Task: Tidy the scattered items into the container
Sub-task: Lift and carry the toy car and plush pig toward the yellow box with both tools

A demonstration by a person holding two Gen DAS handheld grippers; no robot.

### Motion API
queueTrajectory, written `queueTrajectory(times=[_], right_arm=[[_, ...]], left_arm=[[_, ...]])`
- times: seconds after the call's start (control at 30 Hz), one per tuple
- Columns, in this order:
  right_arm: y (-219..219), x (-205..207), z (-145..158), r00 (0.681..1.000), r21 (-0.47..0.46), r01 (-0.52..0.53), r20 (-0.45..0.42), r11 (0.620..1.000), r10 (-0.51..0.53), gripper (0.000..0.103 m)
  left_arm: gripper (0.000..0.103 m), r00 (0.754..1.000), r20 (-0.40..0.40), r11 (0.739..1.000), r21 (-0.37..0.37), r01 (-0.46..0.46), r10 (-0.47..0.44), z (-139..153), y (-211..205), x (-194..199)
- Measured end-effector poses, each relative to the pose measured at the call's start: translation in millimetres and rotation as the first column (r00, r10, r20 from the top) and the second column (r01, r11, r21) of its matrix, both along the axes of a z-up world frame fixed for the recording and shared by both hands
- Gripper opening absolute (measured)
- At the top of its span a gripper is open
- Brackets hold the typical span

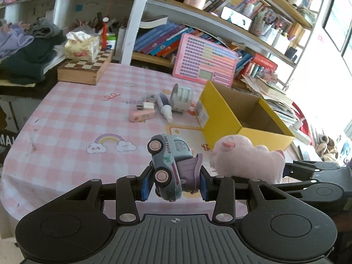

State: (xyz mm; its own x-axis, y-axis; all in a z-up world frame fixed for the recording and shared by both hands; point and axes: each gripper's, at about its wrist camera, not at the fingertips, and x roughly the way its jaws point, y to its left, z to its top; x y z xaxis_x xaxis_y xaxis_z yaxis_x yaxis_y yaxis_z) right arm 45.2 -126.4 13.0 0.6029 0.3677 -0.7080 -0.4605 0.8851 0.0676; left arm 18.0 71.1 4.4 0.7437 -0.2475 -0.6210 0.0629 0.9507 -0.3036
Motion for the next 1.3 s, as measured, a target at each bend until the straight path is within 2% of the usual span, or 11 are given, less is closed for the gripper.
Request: queueTrajectory(times=[0.53, 1.3], right_arm=[[-22, -29, -3, 0.997, 0.002, 0.07, -0.022, 0.998, -0.07, 0.061], [-73, -48, -4, 0.973, -0.001, 0.224, -0.049, 0.975, -0.224, 0.061]], left_arm=[[0.04, 0.996, 0.003, 0.996, -0.007, 0.086, -0.086, 0, -23, -15], [0.04, 0.976, 0.003, 0.976, 0.001, 0.218, -0.218, 1, -62, -10]])
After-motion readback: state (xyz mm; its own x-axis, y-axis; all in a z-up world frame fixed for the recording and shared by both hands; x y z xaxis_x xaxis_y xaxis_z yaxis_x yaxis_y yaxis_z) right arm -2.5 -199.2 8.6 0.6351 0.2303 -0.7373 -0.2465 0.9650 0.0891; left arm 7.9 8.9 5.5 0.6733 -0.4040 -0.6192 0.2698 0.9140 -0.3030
